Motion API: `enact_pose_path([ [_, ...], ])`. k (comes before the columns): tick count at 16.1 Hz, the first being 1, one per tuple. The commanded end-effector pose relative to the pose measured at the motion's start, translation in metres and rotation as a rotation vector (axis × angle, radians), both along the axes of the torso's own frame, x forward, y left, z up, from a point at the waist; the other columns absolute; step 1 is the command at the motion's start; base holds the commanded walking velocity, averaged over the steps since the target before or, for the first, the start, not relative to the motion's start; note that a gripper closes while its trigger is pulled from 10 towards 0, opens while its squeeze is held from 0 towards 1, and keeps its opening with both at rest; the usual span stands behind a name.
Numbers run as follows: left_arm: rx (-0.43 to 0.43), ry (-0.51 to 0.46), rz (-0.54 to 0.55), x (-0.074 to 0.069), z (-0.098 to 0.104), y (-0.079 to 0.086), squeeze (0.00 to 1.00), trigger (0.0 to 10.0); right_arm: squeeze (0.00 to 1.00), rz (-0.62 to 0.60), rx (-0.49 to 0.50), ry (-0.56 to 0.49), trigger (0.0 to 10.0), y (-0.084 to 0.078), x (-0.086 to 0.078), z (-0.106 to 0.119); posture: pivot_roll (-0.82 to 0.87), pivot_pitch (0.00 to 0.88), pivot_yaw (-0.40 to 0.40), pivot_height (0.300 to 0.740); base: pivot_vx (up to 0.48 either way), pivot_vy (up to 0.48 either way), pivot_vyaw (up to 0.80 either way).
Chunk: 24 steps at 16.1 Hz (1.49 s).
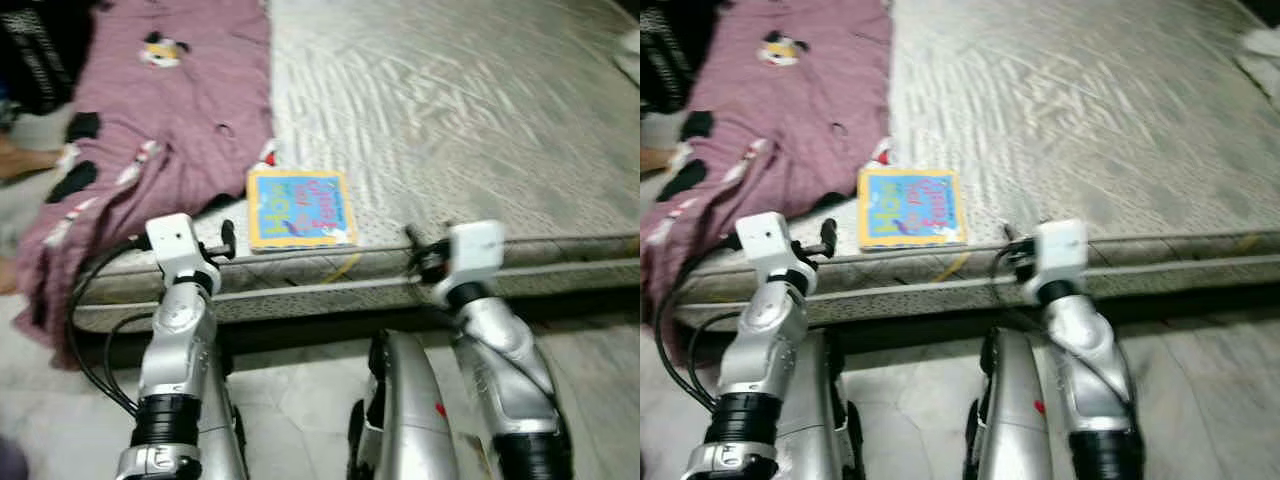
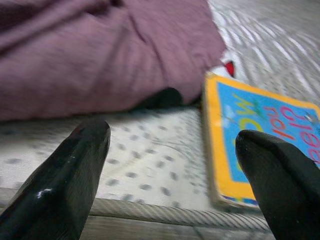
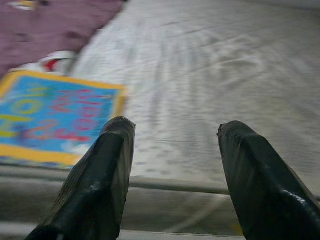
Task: Clean up the room
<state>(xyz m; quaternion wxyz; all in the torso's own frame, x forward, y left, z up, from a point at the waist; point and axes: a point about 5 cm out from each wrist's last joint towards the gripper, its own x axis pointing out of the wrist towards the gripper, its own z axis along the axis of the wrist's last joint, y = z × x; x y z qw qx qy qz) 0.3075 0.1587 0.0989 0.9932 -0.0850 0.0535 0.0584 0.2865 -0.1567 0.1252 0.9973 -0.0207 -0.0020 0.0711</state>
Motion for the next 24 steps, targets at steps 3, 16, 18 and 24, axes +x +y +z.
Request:
enact_pose_path([
  [3,0.006,-0.013,0.028,0.001,0.0,0.005,0.0,10.0,0.0,0.02,0.001,-0.004,10.0,0.006,0.007,0.003,-0.01,0.139,-0.074,0.511,0.0,0.0,0.0],
  [16,-0.014,0.05,-0.006,0.041,-0.004,0.012,0.0,10.0,0.0,-0.039,-0.071,0.083,10.0,-0.027,-0.047,0.004,-0.16,0.265,-0.095,0.511,0.0,0.0,-0.12],
  [18,-0.022,0.052,-0.002,0.042,-0.005,0.009,0.0,10.0,0.0,-0.037,-0.077,0.099,10.0,-0.029,-0.051,0.005,-0.17,0.274,-0.101,0.511,0.0,0.0,0.0],
  [24,-0.031,-0.004,0.083,0.035,-0.004,0.013,0.0,10.0,0.0,-0.036,-0.087,0.128,10.0,-0.032,-0.051,0.004,-0.15,0.28,-0.106,0.511,0.0,0.0,0.0],
])
